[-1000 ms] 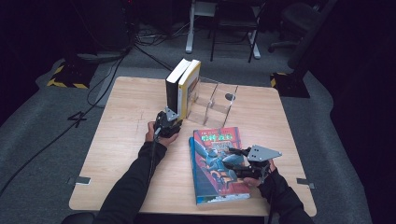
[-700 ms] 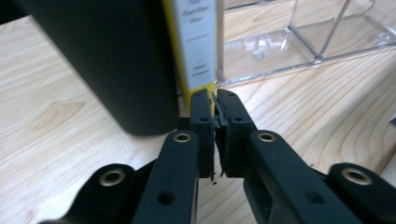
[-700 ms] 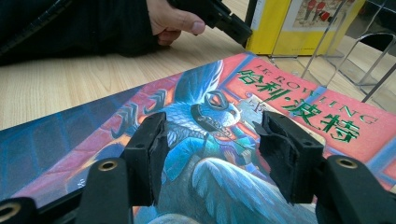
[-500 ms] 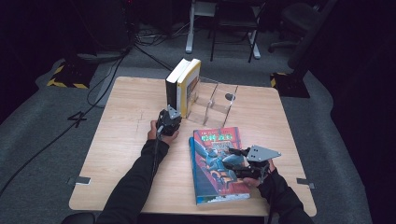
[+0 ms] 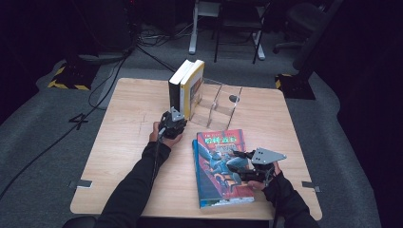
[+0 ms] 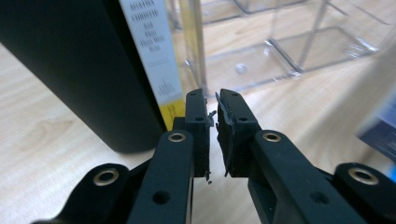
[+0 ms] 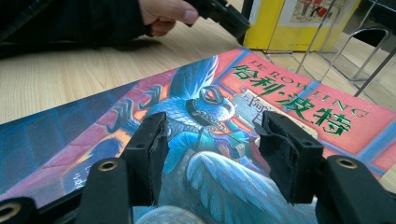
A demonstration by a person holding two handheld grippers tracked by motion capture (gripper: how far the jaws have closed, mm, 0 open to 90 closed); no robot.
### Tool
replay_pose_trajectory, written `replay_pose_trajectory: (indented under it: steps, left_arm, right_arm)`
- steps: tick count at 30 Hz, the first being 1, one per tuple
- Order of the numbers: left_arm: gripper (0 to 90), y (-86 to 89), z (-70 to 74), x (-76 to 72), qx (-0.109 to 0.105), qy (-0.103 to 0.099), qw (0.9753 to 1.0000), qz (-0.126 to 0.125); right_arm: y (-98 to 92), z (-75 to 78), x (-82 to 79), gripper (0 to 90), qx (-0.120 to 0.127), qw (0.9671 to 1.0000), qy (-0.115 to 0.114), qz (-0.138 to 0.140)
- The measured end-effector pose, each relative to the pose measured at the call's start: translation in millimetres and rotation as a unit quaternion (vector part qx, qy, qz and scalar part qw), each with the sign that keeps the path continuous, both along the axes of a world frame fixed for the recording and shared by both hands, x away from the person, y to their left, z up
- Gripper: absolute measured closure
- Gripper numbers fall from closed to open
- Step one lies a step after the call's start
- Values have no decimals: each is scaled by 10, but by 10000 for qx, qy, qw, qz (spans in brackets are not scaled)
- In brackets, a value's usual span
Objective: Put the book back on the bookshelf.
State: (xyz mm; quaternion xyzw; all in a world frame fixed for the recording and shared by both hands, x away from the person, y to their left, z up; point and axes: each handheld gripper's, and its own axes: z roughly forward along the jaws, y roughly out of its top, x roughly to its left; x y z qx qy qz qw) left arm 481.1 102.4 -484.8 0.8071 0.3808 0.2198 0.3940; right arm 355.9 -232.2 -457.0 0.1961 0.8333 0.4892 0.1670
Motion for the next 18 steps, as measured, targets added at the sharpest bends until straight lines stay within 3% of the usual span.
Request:
replay_pose_trajectory:
  steps: [6, 11, 18]
  left_arm:
    - [775, 107, 11, -213, 163, 73, 9991, -383]
    - [713, 258, 47, -448, 145, 116, 9972, -722]
    - [551, 408, 93, -771, 240, 167, 9940, -1055]
  right_arm:
    - [-13, 23, -12, 414, -96, 9999, 13, -80]
    - [-49, 41, -28, 390, -202, 9996, 104, -168]
    - [-163, 29, -35, 348, -386, 9976, 358, -441]
